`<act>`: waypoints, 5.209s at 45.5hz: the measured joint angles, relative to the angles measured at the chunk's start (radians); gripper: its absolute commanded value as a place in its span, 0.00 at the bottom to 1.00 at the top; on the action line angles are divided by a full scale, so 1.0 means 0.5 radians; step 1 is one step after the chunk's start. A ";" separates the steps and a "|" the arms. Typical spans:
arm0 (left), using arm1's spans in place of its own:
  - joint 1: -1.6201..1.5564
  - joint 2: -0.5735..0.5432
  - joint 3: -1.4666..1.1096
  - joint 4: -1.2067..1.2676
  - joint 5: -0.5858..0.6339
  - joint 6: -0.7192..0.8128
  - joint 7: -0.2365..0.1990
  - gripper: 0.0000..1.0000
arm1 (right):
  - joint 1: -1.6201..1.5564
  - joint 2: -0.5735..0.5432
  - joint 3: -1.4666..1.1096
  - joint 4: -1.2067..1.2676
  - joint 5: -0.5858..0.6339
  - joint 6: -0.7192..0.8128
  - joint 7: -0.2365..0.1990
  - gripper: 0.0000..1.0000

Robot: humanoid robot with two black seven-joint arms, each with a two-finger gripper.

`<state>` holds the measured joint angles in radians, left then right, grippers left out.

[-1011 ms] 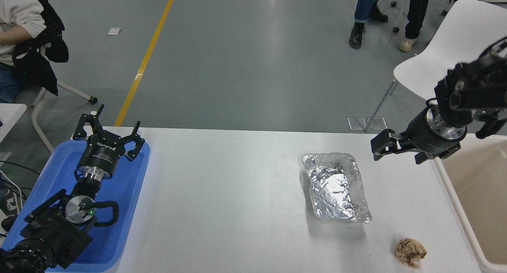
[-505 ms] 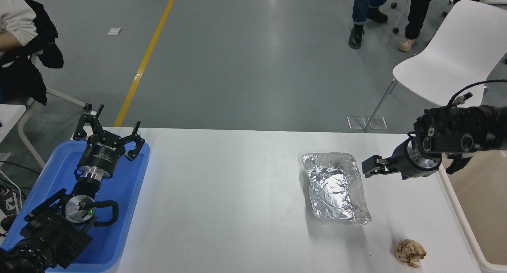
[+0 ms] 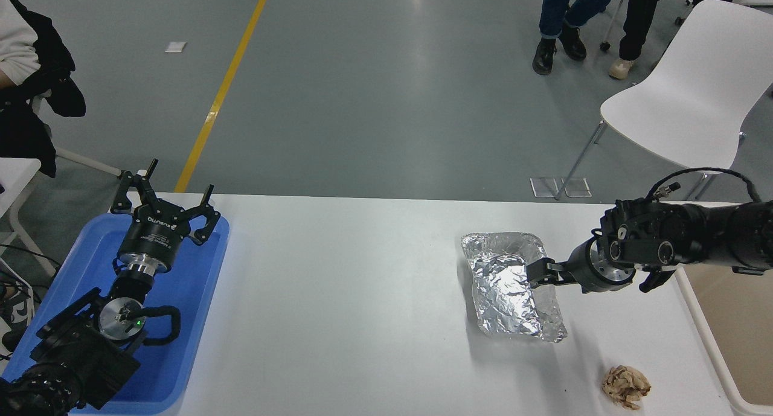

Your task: Pick up foil plate and place in dustbin

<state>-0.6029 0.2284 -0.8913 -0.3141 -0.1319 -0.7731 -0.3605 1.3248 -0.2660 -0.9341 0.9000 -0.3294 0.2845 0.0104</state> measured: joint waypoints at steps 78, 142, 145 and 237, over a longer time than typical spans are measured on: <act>-0.003 -0.003 0.000 0.000 0.000 0.000 0.000 1.00 | -0.024 -0.090 0.078 0.123 -0.176 -0.266 -0.008 0.00; -0.001 -0.001 0.000 0.001 0.000 0.000 0.000 1.00 | 1.867 -0.720 -0.325 0.831 -0.161 0.993 0.000 0.00; -0.001 -0.001 0.000 0.001 0.000 0.000 0.000 1.00 | 1.918 -0.723 -0.349 0.831 -0.160 0.996 0.000 0.00; 0.000 0.003 0.000 0.002 0.000 0.003 0.000 1.00 | -0.291 -1.283 0.213 -1.044 -0.184 0.938 -0.012 0.00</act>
<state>-0.6028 0.2300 -0.8912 -0.3133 -0.1320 -0.7717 -0.3605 1.1793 -0.9073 -0.8276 0.3778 -0.4214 0.7534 0.0044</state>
